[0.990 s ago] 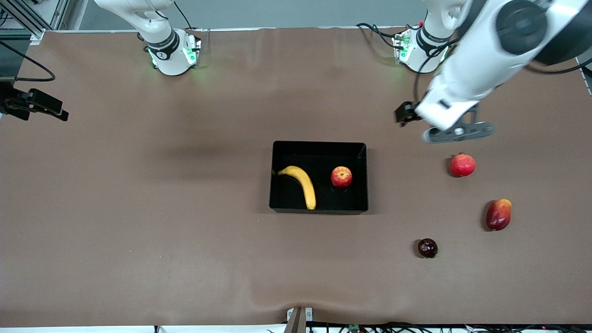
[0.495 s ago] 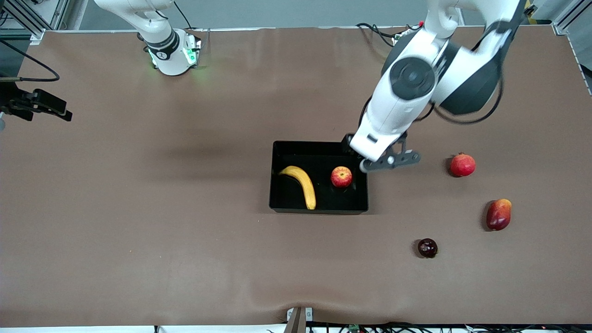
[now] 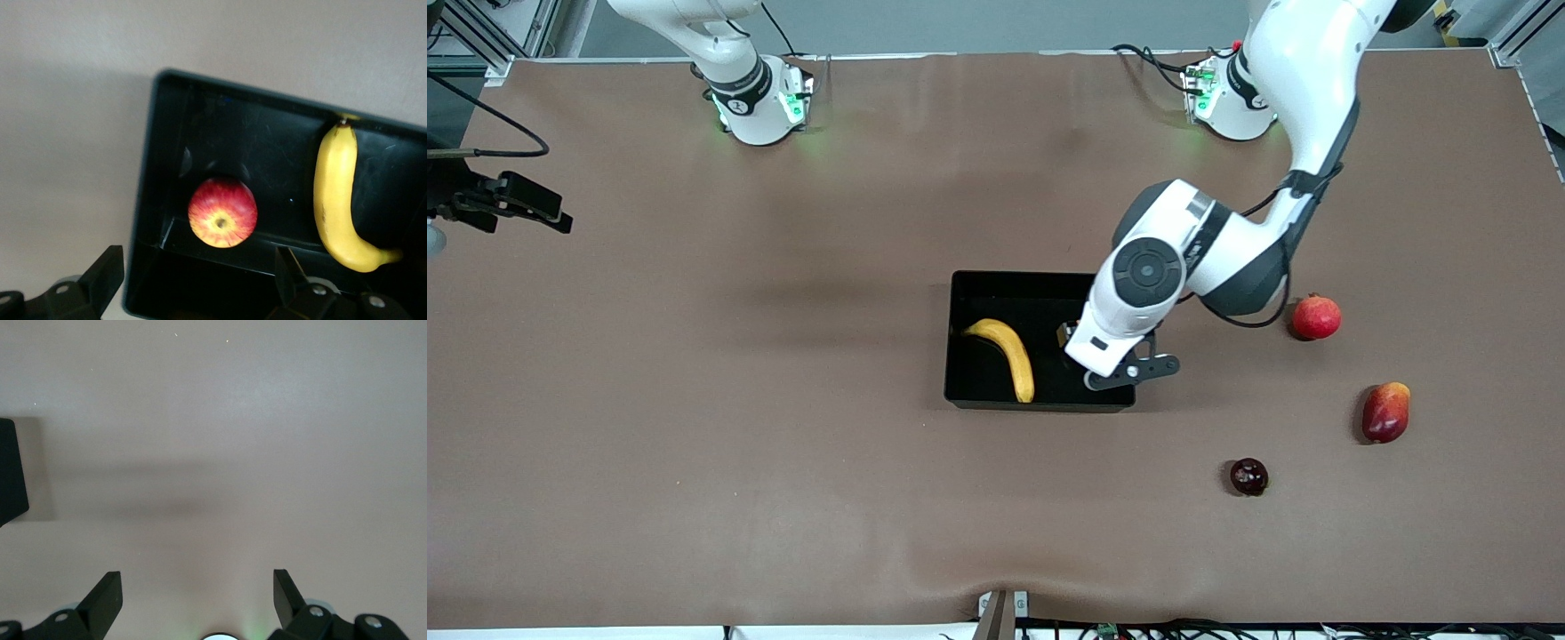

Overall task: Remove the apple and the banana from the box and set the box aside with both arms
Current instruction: 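Reach the left gripper down into the black tray over the red apple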

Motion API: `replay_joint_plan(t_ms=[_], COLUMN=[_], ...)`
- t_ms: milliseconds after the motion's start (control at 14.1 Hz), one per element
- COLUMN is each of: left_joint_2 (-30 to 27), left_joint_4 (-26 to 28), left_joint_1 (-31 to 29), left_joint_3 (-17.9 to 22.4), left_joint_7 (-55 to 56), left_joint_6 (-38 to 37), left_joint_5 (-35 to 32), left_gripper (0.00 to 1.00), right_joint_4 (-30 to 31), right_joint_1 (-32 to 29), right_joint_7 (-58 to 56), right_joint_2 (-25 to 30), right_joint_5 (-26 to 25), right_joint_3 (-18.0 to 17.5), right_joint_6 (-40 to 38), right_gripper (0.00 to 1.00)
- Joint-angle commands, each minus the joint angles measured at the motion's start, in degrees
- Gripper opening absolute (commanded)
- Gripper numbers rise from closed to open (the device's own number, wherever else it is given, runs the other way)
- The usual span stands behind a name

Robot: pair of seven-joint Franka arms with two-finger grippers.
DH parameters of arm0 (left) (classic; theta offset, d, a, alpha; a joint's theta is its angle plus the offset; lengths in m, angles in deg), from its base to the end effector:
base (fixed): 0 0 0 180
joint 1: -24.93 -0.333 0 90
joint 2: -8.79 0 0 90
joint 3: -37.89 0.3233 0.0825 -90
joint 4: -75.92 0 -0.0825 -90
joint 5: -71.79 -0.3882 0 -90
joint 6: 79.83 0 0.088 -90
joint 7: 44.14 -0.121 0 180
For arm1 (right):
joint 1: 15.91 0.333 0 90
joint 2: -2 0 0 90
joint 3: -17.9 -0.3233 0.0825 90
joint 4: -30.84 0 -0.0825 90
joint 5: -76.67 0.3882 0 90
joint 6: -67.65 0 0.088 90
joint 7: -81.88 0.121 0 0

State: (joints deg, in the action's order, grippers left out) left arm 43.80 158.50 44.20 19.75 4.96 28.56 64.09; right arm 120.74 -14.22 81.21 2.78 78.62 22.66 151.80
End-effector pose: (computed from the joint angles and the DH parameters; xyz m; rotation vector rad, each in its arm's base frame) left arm 0.5872 -0.3877 0.3257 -3.0734 -0.3011 0.2082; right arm 0.5416 -0.0250 0.6177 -3.1002 0.0618 0.1328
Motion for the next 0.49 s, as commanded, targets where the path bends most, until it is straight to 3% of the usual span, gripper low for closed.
replay_joint_plan(t_ms=[0,424], left_joint_2=[1.1,4.3], left_joint_4=[1.3,2.2], left_joint_1=[1.8,2.3], left_joint_3=[0.2,0.5], left_joint_7=[6.3,20.9], left_joint_6=[3.7,5.5], left_joint_5=[-1.4,-2.2], left_gripper=[1.0,1.0], right_joint_4=[-0.2,0.0], right_joint_1=[1.2,1.5], right_joint_7=[0.9,0.8], right_joint_2=[-0.1,-1.1], right_joint_5=[0.1,0.1], right_joint_3=[0.1,0.1], right_joint_6=[0.0,-0.3], right_gripper=[1.0,1.0])
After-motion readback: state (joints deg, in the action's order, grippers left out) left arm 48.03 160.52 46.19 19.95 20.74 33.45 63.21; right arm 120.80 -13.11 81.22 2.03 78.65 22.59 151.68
